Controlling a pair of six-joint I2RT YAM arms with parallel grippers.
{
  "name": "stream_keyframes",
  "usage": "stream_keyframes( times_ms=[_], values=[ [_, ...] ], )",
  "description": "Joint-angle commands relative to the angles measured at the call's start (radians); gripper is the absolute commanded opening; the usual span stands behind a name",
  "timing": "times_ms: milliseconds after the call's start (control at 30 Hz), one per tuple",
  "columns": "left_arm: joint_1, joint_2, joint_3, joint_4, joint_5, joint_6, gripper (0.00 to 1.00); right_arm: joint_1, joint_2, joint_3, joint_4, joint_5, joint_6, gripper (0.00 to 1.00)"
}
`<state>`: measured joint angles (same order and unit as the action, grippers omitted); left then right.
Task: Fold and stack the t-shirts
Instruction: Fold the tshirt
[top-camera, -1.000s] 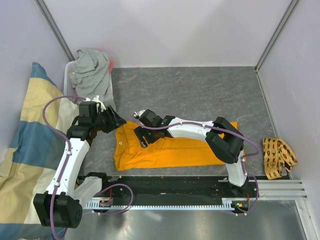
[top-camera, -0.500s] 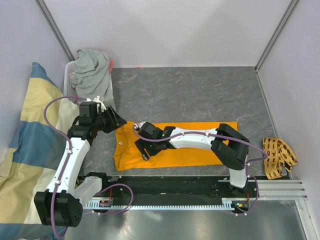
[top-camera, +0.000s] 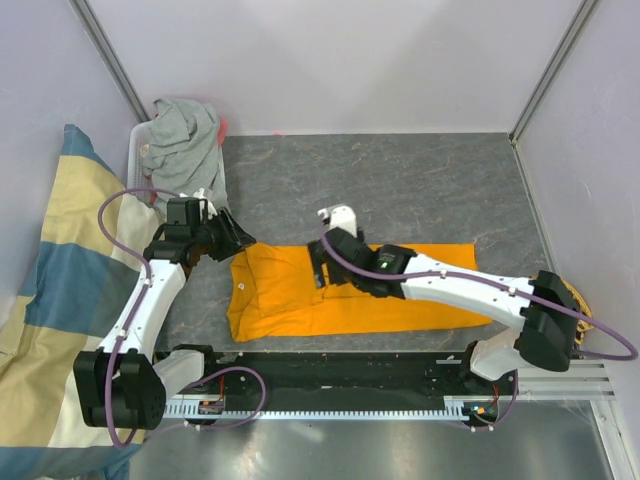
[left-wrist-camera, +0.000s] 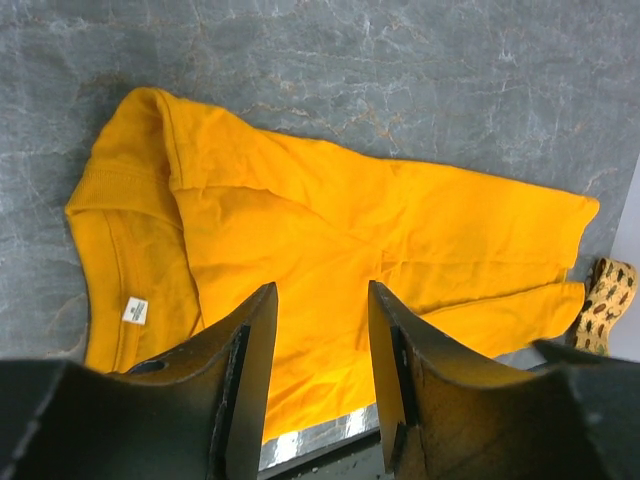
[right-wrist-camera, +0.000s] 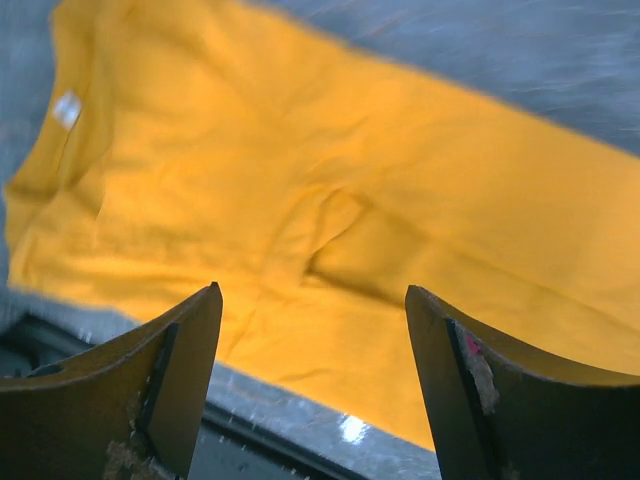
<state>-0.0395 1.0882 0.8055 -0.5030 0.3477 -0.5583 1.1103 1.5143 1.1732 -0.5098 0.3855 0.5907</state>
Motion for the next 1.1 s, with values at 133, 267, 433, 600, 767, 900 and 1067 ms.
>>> stream_keyframes(
  times_ms=[133, 267, 433, 600, 767, 900, 1067],
  values=[
    [0.006, 0.024, -0.046, 0.135, 0.048, -0.084, 0.47, -0.273, -0.077, -0.076, -0.058, 0.214, 0.003, 0.82],
    [0.004, 0.019, -0.074, 0.147, 0.05, -0.091, 0.47, -0.323, -0.06, -0.072, -0.055, 0.239, -0.048, 0.83],
    [0.004, 0.009, -0.121, 0.162, 0.071, -0.103, 0.47, -0.356, -0.046, -0.093, -0.047, 0.22, -0.037, 0.82],
    [0.004, 0.006, -0.17, 0.185, 0.083, -0.12, 0.47, -0.366, -0.04, -0.116, -0.022, 0.185, -0.023, 0.82],
    [0.004, 0.022, -0.209, 0.219, 0.108, -0.143, 0.47, -0.368, -0.02, -0.119, -0.018, 0.174, -0.028, 0.83],
    [0.004, 0.041, -0.224, 0.241, 0.119, -0.15, 0.47, -0.371, -0.009, -0.122, -0.018, 0.167, -0.034, 0.83],
    [0.004, 0.068, -0.236, 0.279, 0.142, -0.172, 0.47, -0.386, 0.012, -0.132, -0.012, 0.158, -0.043, 0.82]
  ],
)
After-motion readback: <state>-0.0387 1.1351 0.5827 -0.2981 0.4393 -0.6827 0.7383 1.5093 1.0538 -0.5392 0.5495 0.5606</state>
